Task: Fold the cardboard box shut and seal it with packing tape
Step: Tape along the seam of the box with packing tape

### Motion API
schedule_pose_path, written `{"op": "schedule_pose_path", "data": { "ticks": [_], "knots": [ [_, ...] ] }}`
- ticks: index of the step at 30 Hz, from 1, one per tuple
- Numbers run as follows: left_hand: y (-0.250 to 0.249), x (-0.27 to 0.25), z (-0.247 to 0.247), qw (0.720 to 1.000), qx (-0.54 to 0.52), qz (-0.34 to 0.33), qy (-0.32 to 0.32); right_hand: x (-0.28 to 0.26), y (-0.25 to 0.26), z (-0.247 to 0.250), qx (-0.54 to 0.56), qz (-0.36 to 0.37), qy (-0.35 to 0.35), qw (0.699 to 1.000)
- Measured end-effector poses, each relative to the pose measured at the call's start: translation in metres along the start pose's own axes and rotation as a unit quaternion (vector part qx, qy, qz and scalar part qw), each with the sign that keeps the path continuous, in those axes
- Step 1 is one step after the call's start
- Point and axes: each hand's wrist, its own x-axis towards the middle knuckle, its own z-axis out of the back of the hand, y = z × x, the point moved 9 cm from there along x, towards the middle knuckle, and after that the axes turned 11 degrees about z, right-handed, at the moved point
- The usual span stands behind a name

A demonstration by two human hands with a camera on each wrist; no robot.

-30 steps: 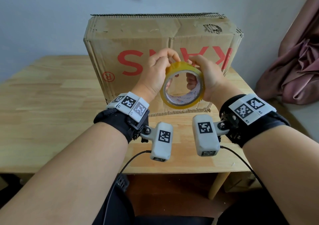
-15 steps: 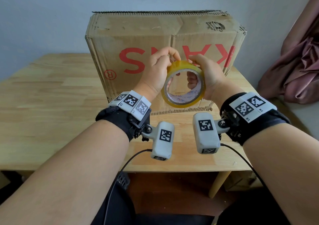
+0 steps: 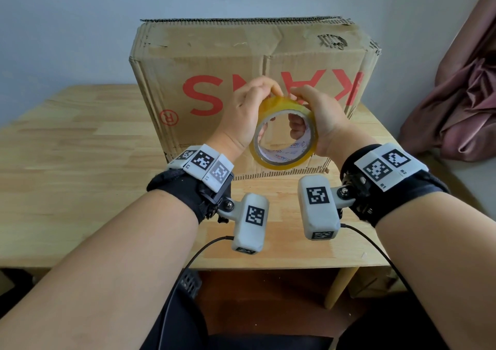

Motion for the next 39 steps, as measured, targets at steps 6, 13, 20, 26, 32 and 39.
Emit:
{"op": "schedule_pose_path", "data": {
  "ticks": [6, 13, 20, 26, 32, 39],
  "knots": [
    [-0.003, -0.001, 0.007, 0.999, -0.018, -0.004, -0.039, -0.001, 0.002, 0.002, -0.003, 0.005, -0.003, 1.0],
    [0.001, -0.003, 0.0, 0.999, 0.002, -0.016, -0.031, 0.003, 0.005, 0.008, 0.004, 0.019, -0.012, 1.0],
    [-0.001, -0.002, 0.002, 0.999, 0.005, -0.031, -0.033, 0.001, 0.003, 0.007, -0.006, 0.018, -0.029, 0.999],
    [-0.002, 0.003, 0.008, 0.999, -0.005, -0.028, -0.034, 0.0, 0.006, 0.003, -0.008, 0.01, -0.031, 0.999],
    [0.006, -0.001, 0.001, 0.999, -0.005, -0.012, -0.034, 0.002, 0.009, 0.007, -0.011, 0.026, -0.035, 0.999],
    [0.001, -0.007, 0.003, 0.999, -0.001, -0.027, -0.047, 0.003, 0.015, 0.006, -0.02, 0.054, -0.021, 0.998]
  ]
}}
